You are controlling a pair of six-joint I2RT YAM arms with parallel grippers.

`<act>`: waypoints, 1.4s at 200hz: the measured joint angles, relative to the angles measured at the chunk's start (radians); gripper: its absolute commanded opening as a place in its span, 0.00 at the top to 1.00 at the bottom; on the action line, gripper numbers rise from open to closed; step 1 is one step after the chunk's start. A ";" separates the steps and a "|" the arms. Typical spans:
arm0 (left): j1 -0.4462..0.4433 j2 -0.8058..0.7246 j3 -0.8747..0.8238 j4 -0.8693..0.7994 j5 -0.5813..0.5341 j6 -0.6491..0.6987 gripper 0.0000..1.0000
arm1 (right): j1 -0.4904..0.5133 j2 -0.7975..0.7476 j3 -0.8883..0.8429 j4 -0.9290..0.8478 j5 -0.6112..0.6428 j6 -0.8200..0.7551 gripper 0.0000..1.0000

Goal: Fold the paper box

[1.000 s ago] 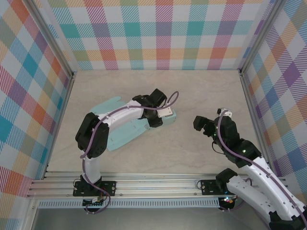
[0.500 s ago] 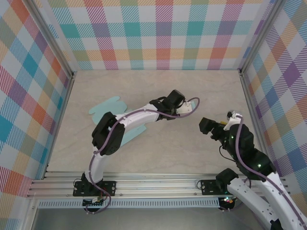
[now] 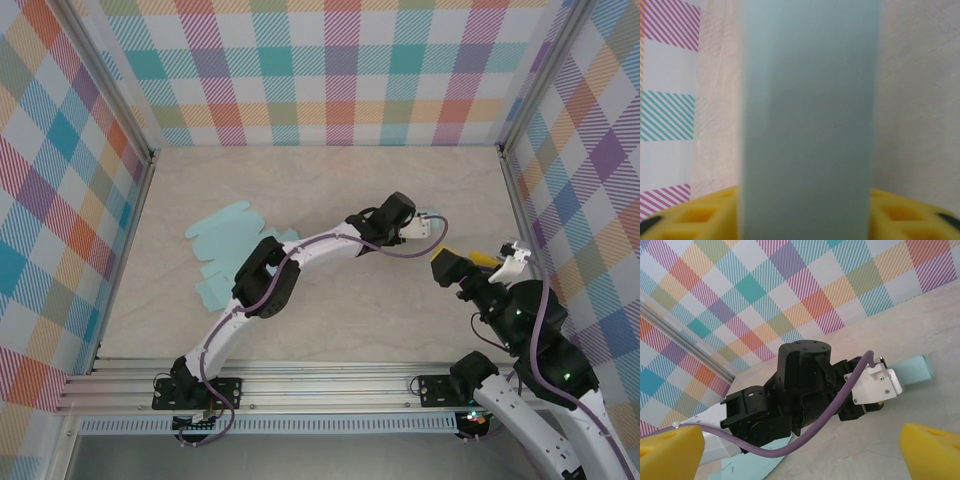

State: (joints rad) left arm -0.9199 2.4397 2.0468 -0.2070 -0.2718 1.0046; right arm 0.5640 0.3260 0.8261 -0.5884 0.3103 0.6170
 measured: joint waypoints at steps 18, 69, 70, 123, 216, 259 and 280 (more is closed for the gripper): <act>-0.003 0.007 0.000 -0.003 0.001 0.004 0.21 | 0.000 0.009 0.000 -0.013 0.004 0.004 0.00; -0.018 -0.064 -0.177 0.064 0.016 -0.054 0.00 | 0.000 0.053 0.005 -0.054 0.064 0.023 0.00; -0.019 -0.070 -0.186 0.065 0.016 -0.053 0.00 | 0.000 0.053 0.005 -0.054 0.064 0.023 0.00; -0.030 -0.433 -0.620 0.223 -0.020 -0.161 0.00 | 0.000 0.108 0.051 -0.049 0.077 0.022 0.00; 0.018 -1.254 -1.311 0.325 -0.327 -0.824 0.00 | 0.000 0.576 0.089 0.128 -0.154 -0.030 0.01; 0.111 -1.608 -1.479 0.095 -0.455 -1.215 0.00 | 0.041 0.910 0.119 0.258 -0.289 -0.035 0.12; 0.160 -1.742 -1.497 -0.053 -0.495 -1.335 0.00 | 0.080 1.096 0.198 0.285 -0.332 -0.051 0.16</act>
State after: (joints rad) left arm -0.7601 0.6979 0.5503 -0.2596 -0.7666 -0.3305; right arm 0.6441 1.4220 1.0245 -0.3035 -0.0212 0.5659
